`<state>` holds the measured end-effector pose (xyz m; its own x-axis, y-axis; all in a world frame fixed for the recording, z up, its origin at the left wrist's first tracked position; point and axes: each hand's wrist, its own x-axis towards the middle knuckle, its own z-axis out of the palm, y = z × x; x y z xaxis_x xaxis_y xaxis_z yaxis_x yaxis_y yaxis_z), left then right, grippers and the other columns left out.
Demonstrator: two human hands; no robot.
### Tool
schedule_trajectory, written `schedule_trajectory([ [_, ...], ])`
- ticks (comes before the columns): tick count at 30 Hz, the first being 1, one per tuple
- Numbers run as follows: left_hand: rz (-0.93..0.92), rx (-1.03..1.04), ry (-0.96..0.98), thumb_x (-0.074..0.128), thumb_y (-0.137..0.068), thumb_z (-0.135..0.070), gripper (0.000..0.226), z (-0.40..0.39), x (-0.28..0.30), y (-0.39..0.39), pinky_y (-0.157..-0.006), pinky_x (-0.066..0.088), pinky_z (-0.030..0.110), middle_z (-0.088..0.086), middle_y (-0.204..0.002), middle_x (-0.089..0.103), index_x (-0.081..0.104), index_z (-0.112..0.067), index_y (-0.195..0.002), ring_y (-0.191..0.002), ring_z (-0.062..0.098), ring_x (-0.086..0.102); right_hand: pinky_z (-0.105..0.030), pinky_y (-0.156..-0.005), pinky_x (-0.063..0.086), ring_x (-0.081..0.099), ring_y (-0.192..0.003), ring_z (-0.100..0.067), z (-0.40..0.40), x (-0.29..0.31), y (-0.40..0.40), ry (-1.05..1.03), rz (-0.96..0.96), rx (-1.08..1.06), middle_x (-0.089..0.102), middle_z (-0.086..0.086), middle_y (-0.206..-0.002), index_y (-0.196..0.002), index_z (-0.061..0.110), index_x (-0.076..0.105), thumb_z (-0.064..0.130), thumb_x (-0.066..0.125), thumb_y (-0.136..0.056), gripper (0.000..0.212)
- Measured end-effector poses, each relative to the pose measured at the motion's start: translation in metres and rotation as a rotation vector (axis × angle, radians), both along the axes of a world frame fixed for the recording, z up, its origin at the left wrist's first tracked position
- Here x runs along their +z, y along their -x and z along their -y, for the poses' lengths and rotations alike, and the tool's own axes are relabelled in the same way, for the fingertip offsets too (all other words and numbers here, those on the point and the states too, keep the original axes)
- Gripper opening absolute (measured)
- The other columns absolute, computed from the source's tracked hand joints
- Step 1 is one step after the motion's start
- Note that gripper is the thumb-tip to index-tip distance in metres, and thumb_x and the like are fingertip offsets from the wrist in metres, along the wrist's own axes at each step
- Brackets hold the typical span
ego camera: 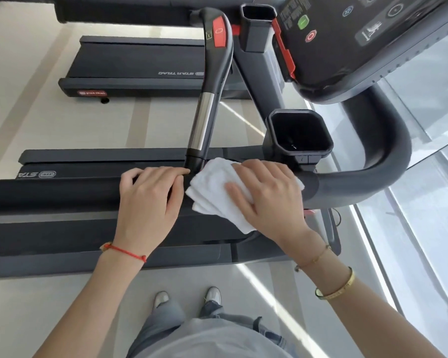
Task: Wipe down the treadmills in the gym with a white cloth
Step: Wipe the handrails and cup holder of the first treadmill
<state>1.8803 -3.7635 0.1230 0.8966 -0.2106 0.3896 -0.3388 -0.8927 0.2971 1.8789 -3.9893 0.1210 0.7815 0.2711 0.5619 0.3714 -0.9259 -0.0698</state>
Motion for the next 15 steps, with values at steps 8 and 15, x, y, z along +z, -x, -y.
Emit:
schedule_trajectory([
  [8,-0.026,-0.031,0.032,0.04,-0.102,-0.024,0.031,-0.003,0.005,0.001,-0.099,0.033,0.034,-0.012,-0.107,0.07,0.068,-0.022,-0.113,-0.1,0.009,0.064,-0.033,-0.059,0.035,0.054,-0.06,-0.023,0.023,0.019,-0.006,-0.029,-0.199,-0.21,0.057,0.001,-0.063,-0.07,0.018,0.063,0.041,0.041,-0.094,0.04],
  [15,-0.04,-0.062,0.087,0.046,-0.098,-0.02,0.025,-0.014,0.007,0.002,-0.097,0.036,0.034,-0.005,-0.101,0.069,0.066,-0.014,-0.11,-0.095,0.017,0.064,-0.032,-0.059,0.037,0.053,-0.06,-0.021,-0.029,0.012,-0.015,0.011,-0.157,-0.005,0.057,0.001,-0.067,-0.077,0.019,0.064,0.044,0.042,-0.097,0.039],
])
